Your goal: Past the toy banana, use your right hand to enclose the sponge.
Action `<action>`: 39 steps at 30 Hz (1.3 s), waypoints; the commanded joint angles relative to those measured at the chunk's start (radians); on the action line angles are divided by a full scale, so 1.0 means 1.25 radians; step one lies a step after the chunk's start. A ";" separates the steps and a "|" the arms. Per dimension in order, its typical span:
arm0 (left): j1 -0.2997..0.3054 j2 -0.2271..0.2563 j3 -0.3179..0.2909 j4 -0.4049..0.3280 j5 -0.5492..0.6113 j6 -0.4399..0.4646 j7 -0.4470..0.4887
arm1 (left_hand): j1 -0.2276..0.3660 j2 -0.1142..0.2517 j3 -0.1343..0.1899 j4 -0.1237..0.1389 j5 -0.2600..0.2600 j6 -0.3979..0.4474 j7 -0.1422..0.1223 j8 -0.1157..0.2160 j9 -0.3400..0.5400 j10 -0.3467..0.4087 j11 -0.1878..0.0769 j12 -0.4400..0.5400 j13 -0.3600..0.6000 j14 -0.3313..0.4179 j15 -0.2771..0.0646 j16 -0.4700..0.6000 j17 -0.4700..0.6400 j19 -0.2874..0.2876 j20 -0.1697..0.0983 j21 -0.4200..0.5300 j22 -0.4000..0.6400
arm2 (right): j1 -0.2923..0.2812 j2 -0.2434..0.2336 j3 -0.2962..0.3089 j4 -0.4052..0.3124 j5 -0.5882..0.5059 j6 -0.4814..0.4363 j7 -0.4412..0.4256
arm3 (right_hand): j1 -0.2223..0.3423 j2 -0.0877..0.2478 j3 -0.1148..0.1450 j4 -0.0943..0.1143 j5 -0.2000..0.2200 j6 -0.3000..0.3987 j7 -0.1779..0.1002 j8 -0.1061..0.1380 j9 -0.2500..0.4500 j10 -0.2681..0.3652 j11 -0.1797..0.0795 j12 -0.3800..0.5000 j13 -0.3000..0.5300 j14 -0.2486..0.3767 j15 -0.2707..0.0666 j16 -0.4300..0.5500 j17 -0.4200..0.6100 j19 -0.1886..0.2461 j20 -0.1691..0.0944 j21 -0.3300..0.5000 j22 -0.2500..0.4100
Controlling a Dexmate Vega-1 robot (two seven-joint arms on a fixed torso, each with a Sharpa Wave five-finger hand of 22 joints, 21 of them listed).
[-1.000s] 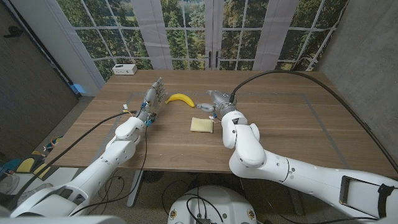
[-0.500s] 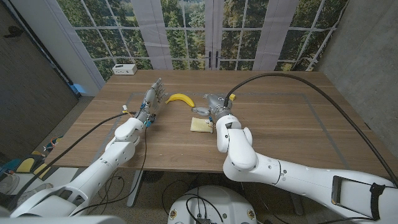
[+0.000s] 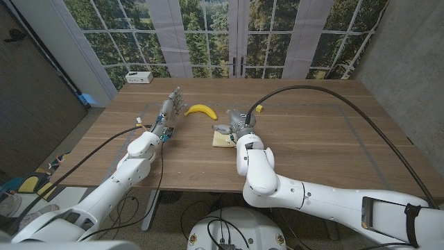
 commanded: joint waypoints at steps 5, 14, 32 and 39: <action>0.002 -0.001 -0.004 0.011 -0.009 -0.005 -0.011 | -0.008 0.003 -0.001 0.000 -0.004 -0.003 0.000 -0.003 0.004 -0.026 0.001 -0.003 0.004 -0.008 -0.001 0.003 0.002 -0.001 0.004 -0.003 0.004 | 0.054 0.044 -0.069 0.049 0.089 -0.080 -0.042 | 0.020 -0.002 -0.001 -0.006 0.011 -0.003 -0.007 -0.001 0.001 -0.005 0.002 -0.003 0.004 -0.014 0.006 -0.011 0.000 0.003 -0.003 -0.006 0.003; 0.002 0.000 -0.005 0.017 -0.010 -0.003 -0.014 | -0.008 0.003 -0.001 0.000 -0.004 -0.004 0.001 -0.003 0.004 -0.026 0.000 -0.003 0.004 -0.008 -0.002 0.003 0.002 -0.001 0.003 -0.003 0.004 | 0.059 0.066 -0.071 0.075 0.092 -0.080 -0.006 | 0.038 0.000 -0.001 -0.011 0.016 -0.021 -0.034 -0.010 0.002 -0.023 0.006 -0.012 0.005 -0.032 0.014 -0.021 0.001 0.003 -0.005 -0.010 0.003; -0.002 0.004 -0.006 0.027 -0.015 -0.005 -0.032 | -0.009 0.003 0.000 0.000 -0.005 -0.005 0.000 -0.003 0.004 -0.027 0.000 -0.003 0.004 -0.009 -0.002 0.004 0.002 -0.003 0.003 -0.004 0.004 | 0.025 0.130 -0.039 0.171 -0.089 -0.080 0.186 | 0.045 0.002 -0.013 -0.007 0.020 -0.038 -0.058 -0.013 0.002 -0.068 0.000 -0.025 0.006 -0.072 0.029 -0.039 0.005 0.000 -0.002 -0.018 0.003; 0.000 0.004 -0.008 0.028 -0.017 -0.009 -0.037 | -0.009 0.002 0.000 0.000 -0.005 -0.005 0.001 -0.003 0.004 -0.027 0.000 -0.003 0.004 -0.009 -0.002 0.004 0.002 -0.003 0.005 -0.004 0.004 | 0.012 0.158 -0.031 0.218 -0.180 -0.080 0.266 | 0.042 0.001 -0.019 -0.004 0.020 -0.052 -0.061 -0.017 0.002 -0.083 -0.003 -0.028 0.007 -0.083 0.033 -0.044 0.007 -0.011 0.003 -0.024 0.003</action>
